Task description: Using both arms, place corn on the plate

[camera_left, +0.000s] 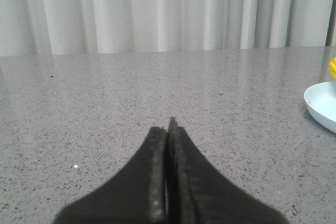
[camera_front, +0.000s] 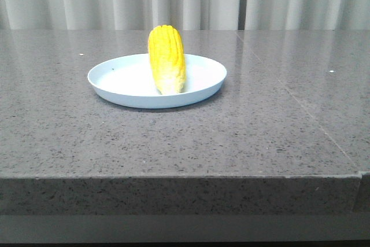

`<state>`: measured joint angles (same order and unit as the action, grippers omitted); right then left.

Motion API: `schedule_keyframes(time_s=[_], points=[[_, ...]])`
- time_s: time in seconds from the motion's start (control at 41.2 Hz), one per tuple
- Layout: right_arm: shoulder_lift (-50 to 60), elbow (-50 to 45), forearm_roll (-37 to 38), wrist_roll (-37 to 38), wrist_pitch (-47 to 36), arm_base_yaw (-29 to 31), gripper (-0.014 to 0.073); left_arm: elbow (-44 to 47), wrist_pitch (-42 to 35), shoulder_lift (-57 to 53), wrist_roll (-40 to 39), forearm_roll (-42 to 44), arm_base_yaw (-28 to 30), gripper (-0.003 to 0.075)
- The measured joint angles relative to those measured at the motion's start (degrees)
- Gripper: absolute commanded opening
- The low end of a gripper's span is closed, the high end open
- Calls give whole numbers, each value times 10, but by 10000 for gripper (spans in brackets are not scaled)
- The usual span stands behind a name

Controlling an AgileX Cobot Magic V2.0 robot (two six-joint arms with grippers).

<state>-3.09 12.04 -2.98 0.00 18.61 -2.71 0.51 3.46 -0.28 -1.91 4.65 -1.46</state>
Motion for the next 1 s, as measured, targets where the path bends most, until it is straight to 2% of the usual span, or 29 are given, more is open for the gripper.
schedule_keyframes(time_s=[0.34, 0.607, 0.995], points=[[37, -130, -10, 0, -119, 31, -67, 0, 0, 0, 0, 0, 0, -20], [37, -137, -14, 0, -177, 31, -67, 0, -1, 0, 0, 0, 0, -20], [37, -137, -14, 0, -186, 31, -67, 0, -1, 0, 0, 0, 0, -20]])
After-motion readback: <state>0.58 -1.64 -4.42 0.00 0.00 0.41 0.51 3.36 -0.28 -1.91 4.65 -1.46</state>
